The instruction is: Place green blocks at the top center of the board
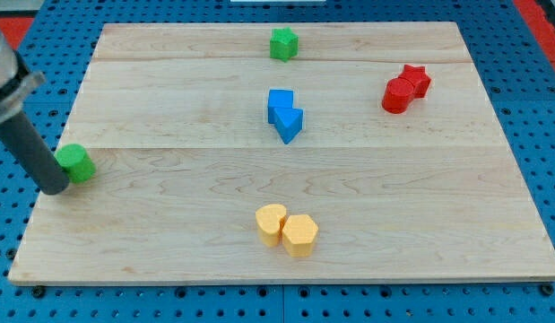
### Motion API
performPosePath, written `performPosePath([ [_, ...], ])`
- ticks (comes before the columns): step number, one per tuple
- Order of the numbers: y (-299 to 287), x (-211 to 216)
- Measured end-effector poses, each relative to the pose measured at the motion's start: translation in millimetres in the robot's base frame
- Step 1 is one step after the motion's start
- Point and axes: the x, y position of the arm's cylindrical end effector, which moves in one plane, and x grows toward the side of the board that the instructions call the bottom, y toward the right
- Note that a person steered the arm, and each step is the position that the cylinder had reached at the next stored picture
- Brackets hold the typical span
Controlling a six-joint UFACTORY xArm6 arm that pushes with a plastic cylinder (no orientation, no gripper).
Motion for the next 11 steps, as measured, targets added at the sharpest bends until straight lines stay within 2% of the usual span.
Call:
performPosePath([
  [2,78,-51],
  [3,43,-87],
  [4,16,-93],
  [5,95,-112],
  [7,209,-221],
  [8,121,-221],
  [9,106,-225],
  [10,77,-257],
  [11,139,-267],
])
